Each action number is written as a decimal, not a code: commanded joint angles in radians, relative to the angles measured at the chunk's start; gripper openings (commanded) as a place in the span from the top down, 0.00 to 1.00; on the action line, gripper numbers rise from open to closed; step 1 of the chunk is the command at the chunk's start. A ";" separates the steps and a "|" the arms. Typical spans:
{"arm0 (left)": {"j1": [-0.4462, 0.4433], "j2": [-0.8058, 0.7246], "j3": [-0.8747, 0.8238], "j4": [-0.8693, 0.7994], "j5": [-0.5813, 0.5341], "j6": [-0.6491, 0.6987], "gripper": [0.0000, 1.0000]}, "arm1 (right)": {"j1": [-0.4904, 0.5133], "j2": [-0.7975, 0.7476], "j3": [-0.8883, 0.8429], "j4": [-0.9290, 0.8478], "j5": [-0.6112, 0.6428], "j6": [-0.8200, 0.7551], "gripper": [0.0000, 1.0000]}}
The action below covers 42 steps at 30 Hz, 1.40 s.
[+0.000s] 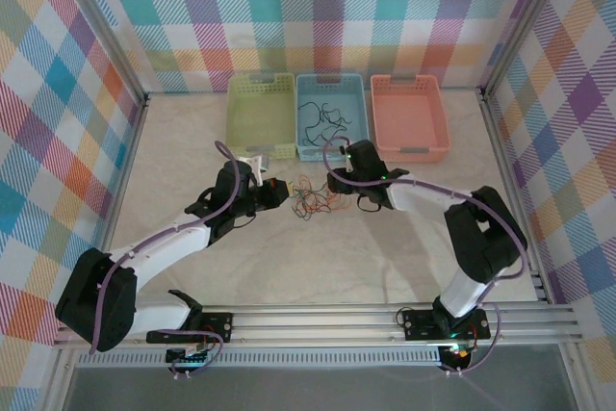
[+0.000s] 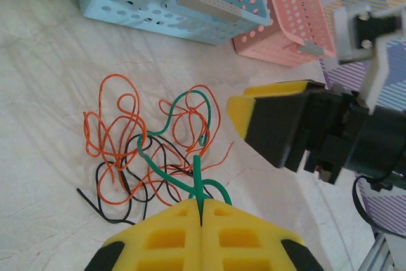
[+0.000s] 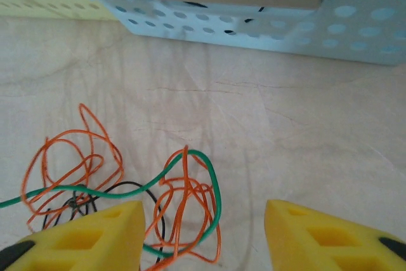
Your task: Untangle the cables
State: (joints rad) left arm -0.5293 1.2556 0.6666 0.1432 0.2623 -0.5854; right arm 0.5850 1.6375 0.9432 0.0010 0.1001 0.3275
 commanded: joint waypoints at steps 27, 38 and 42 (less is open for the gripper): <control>-0.050 -0.181 0.085 -0.081 -0.099 -0.623 1.00 | 0.159 -0.023 -0.396 1.059 -0.486 -0.487 0.48; -0.181 -0.146 0.136 -0.063 -0.109 -0.692 1.00 | 0.162 0.071 -0.404 1.295 -0.488 -0.461 0.47; -0.208 -0.129 0.135 -0.045 -0.125 -0.708 1.00 | 0.162 0.095 -0.426 1.386 -0.454 -0.472 0.49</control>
State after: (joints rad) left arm -0.7185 1.1145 0.7731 0.0601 0.1619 -1.2697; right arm 0.7403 1.7226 0.5358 1.2697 -0.3553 -0.1215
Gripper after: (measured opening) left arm 0.049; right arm 0.512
